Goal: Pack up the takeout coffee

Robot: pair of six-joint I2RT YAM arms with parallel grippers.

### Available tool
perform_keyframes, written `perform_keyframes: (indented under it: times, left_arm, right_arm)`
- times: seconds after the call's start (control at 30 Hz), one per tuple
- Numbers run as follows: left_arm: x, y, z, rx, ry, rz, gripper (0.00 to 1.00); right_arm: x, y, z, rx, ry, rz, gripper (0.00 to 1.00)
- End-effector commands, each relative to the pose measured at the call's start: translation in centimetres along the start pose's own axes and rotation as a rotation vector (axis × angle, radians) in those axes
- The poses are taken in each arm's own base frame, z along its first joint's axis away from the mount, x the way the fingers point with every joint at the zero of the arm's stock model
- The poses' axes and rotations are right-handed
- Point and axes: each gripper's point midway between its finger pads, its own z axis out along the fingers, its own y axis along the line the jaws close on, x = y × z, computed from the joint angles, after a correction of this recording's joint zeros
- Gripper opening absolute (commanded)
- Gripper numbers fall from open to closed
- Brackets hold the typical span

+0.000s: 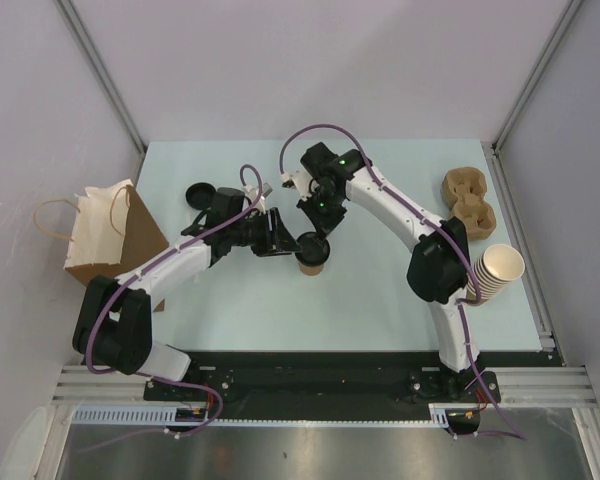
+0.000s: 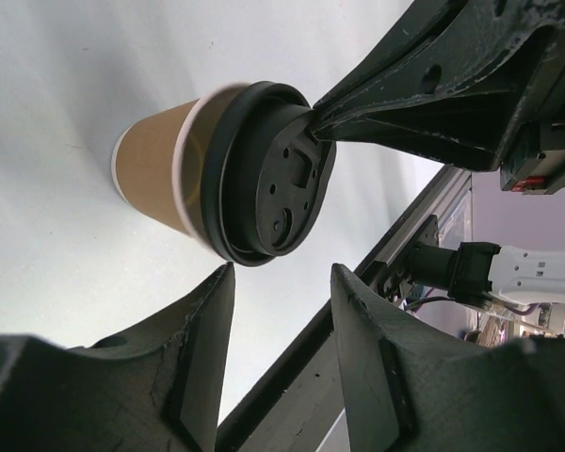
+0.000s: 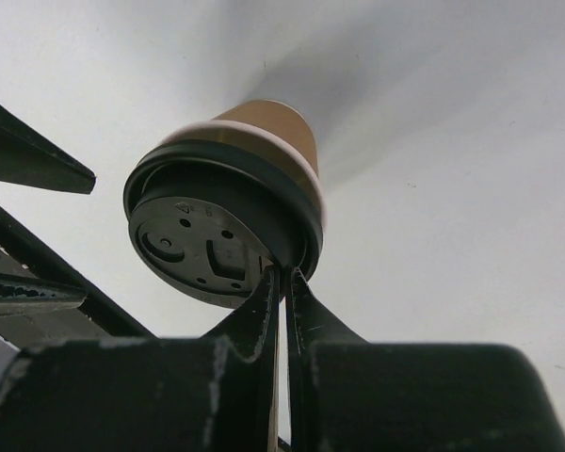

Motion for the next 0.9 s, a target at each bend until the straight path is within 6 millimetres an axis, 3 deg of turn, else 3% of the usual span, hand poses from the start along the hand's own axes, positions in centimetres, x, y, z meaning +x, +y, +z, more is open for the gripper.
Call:
perform_keyframes:
  times: [0.0, 0.37, 0.73, 0.87]
  left_arm:
    - [-0.53, -1.06, -0.35, 0.036, -0.028, 0.06, 0.5]
    - [-0.34, -0.93, -0.29, 0.036, -0.025, 0.055, 0.5]
    - [-0.34, -0.85, -0.3, 0.033, -0.023, 0.052, 0.51]
    - [-0.33, -0.84, -0.27, 0.035, -0.022, 0.053, 0.51]
  right_arm:
    - [-1.18, 0.49, -0.65, -0.007, -0.035, -0.017, 0.0]
    - [-1.16, 0.32, -0.07, -0.009, -0.024, -0.014, 0.02]
    - [-1.26, 0.17, -0.07, -0.019, -0.027, -0.006, 0.19]
    - [-1.64, 0.52, -0.5, -0.03, -0.045, -0.01, 0.3]
